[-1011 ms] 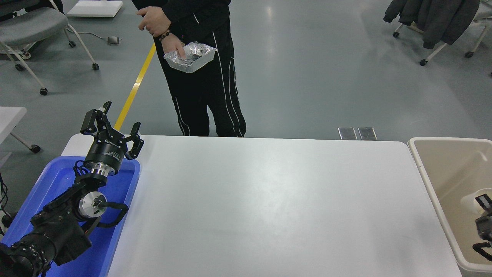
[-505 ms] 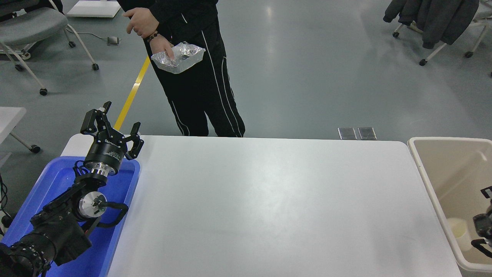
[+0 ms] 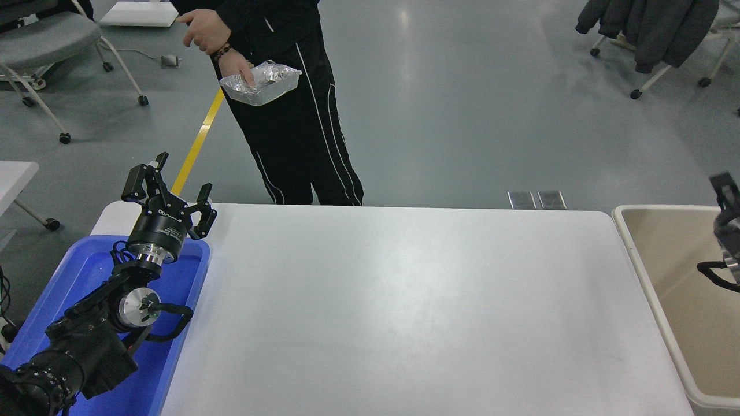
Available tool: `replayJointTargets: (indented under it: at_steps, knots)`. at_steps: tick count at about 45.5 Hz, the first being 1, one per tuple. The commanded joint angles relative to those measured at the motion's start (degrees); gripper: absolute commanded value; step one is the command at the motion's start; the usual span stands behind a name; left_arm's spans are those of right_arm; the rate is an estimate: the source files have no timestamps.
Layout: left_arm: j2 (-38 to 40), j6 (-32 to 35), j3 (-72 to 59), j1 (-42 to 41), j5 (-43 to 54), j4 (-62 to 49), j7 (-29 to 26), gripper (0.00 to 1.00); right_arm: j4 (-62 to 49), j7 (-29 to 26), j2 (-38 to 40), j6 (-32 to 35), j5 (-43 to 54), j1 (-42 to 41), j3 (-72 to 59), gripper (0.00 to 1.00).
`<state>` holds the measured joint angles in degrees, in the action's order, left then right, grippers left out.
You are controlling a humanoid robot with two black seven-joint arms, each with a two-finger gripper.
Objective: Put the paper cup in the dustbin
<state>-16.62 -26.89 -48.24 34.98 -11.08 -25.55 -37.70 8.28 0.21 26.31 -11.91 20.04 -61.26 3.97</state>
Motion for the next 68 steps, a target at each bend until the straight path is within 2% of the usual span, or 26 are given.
replayJointTargets:
  at_steps: [1, 9, 18, 28, 37, 41, 45, 55, 68]
  knots:
    - [0.0, 0.0, 0.0, 0.0, 0.0, 0.1, 0.0, 1.00, 7.2, 0.1, 1.8, 0.0, 0.0, -7.5, 13.9, 0.99]
    - [0.0, 0.0, 0.0, 0.0, 0.0, 0.0, 0.0, 1.00, 16.6, 0.2, 1.6, 0.0, 0.0, -6.4, 31.4, 0.99]
    - [0.0, 0.0, 0.0, 0.0, 0.0, 0.0, 0.0, 1.00, 28.3, 1.5, 2.2, 0.1, 0.6, -0.7, 44.8, 0.99]
    - [0.0, 0.0, 0.0, 0.0, 0.0, 0.1, 0.0, 1.00, 34.6, 11.2, 1.3, 1.2, 0.9, 7.2, 49.6, 0.99]
    - [0.0, 0.0, 0.0, 0.0, 0.0, 0.0, 0.0, 1.00, 35.0, 18.2, -2.0, 1.2, 1.0, 14.7, 51.8, 0.99]
    - [0.0, 0.0, 0.0, 0.0, 0.0, 0.1, 0.0, 1.00, 35.8, 23.8, -4.8, 1.2, 1.1, 19.1, 54.3, 0.99]
    - [0.0, 0.0, 0.0, 0.0, 0.0, 0.0, 0.0, 1.00, 37.1, 26.9, -7.1, 1.3, 1.1, 22.5, 55.8, 0.99]
    - [0.0, 0.0, 0.0, 0.0, 0.0, 0.0, 0.0, 1.00, 38.6, 27.0, -10.8, 1.5, 1.1, 28.8, 56.2, 0.99]
    - [0.0, 0.0, 0.0, 0.0, 0.0, 0.1, 0.0, 1.00, 38.6, 27.1, -13.0, 5.7, 1.1, 32.6, 56.2, 0.99]
